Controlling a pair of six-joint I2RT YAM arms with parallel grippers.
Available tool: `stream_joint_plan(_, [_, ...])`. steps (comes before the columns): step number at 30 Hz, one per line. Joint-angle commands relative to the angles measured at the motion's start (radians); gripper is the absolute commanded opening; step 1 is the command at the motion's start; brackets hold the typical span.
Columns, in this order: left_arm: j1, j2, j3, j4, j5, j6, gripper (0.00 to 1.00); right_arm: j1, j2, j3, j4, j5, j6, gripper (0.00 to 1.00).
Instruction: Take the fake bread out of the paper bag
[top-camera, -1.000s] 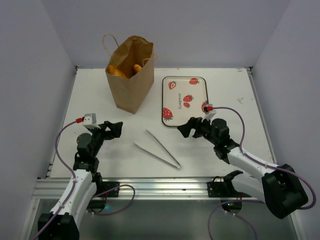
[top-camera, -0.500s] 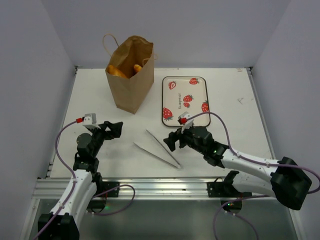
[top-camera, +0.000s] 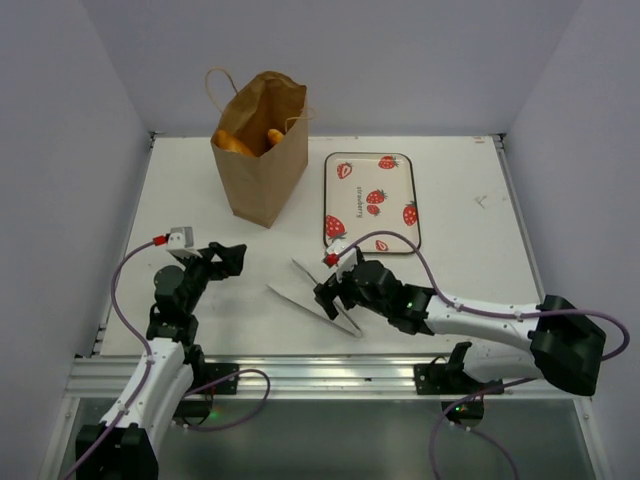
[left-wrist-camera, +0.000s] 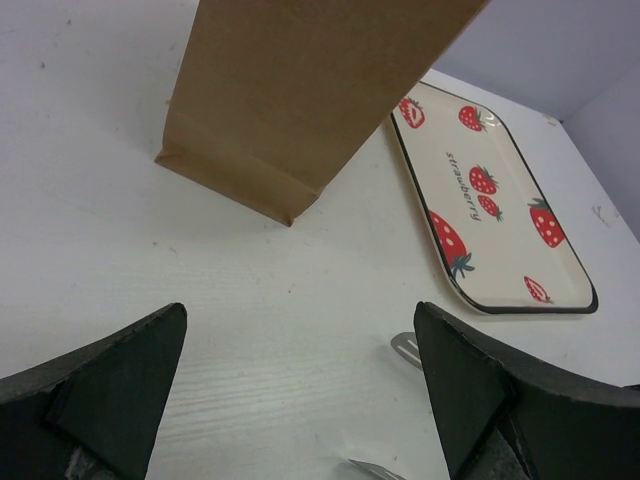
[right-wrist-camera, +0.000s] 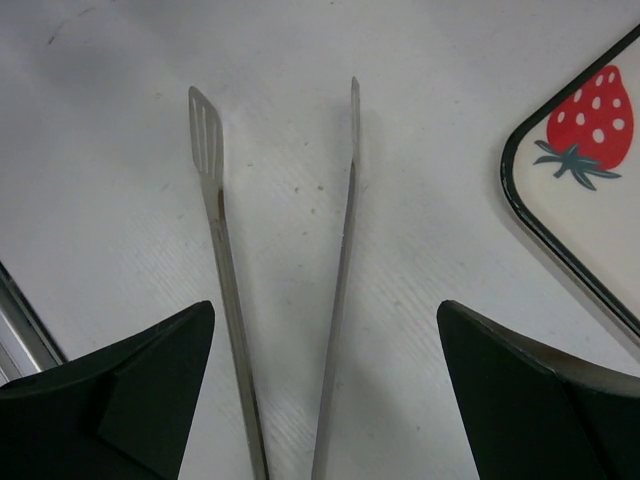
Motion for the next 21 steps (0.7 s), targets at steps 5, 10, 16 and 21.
stream_joint_plan(5, [-0.006, 0.003, 0.046, 0.024, 0.017, 0.024, 1.00, 0.101, 0.041, 0.026, -0.052, 0.119, 0.054, 0.99])
stream_joint_plan(10, [-0.006, -0.006, 0.045, 0.016, 0.011, 0.024, 0.99, 0.117, 0.025, -0.005, -0.032, 0.110, 0.095, 0.99])
stream_joint_plan(16, [-0.006, -0.001, 0.046, 0.019, 0.015, 0.023, 1.00, 0.132, 0.047, -0.034, -0.017, 0.144, 0.125, 0.99])
stream_joint_plan(21, [-0.006, -0.001, 0.046, 0.019, 0.018, 0.021, 1.00, 0.151, 0.097, -0.029, 0.000, 0.175, 0.166, 0.99])
